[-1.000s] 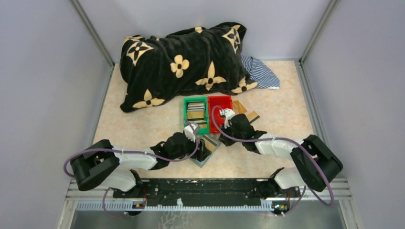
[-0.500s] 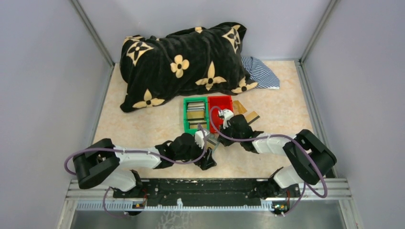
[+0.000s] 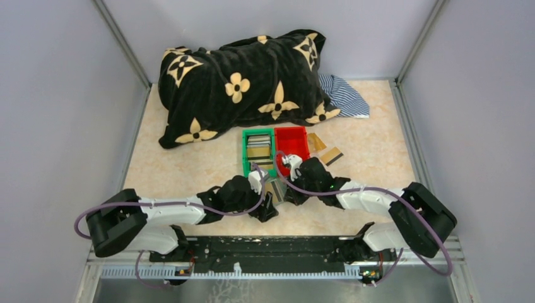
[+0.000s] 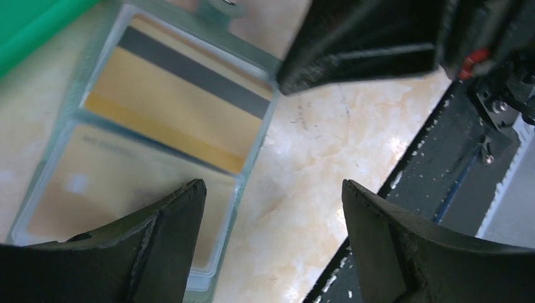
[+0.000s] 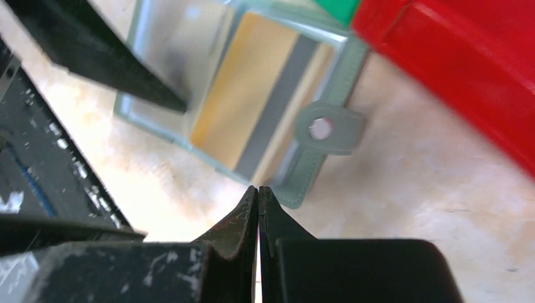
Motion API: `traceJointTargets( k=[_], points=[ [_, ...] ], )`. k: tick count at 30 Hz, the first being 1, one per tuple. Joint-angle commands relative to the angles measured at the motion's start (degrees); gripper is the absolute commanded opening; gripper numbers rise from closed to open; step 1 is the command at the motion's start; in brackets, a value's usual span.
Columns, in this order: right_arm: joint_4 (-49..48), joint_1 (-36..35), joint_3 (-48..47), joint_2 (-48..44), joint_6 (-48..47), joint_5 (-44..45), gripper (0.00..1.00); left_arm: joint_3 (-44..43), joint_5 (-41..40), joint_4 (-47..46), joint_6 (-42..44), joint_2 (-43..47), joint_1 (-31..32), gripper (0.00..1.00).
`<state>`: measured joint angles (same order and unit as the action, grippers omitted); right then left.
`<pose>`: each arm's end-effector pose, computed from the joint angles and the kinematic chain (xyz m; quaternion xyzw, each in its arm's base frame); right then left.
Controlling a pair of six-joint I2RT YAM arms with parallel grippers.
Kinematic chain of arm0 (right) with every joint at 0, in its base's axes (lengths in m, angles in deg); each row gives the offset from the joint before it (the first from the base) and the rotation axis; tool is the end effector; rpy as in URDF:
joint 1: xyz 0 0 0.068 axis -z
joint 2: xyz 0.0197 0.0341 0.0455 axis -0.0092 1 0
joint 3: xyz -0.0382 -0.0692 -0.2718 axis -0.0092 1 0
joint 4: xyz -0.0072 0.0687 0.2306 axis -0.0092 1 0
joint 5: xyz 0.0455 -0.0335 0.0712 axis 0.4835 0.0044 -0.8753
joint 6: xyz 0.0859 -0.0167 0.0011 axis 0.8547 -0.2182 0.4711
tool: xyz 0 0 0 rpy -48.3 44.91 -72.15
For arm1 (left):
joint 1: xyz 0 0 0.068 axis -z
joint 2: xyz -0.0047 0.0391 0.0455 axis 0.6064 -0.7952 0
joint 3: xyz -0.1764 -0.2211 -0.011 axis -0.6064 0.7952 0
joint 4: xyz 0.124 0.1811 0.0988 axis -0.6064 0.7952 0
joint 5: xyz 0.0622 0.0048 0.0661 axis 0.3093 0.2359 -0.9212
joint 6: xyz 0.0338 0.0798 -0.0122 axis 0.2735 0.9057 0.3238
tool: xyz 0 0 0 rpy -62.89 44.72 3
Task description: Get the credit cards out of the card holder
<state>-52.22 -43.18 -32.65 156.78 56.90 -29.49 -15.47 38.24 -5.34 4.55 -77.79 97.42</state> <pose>0.1668 0.1897 0.1534 -0.2956 0.8600 0.3026 0.2853 0.1246 -0.2292 0.1559 0.2896 0.8340 -0.3406 0.3235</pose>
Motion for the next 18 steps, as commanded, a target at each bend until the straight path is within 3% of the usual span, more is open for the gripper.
traceJointTargets(
  k=[1,8,12,18],
  points=[
    [0.8,-2.17,-0.77,-2.88,2.69,-2.84,0.0,3.18,-4.54,8.39,-1.5,1.62,-2.52,0.86],
    [3.94,-2.2,-3.86,-4.7,2.48,4.9,0.0,5.97,-1.77,6.35,-3.24,8.52,-6.24,0.86],
    [-0.21,-2.11,-4.57,-0.96,3.78,9.63,0.0,7.48,0.35,2.15,-7.75,9.55,-8.04,0.85],
    [-5.77,-2.09,-6.98,8.44,4.56,6.43,0.0,7.88,2.15,-0.25,-11.15,11.25,-8.66,0.84]
  ],
)
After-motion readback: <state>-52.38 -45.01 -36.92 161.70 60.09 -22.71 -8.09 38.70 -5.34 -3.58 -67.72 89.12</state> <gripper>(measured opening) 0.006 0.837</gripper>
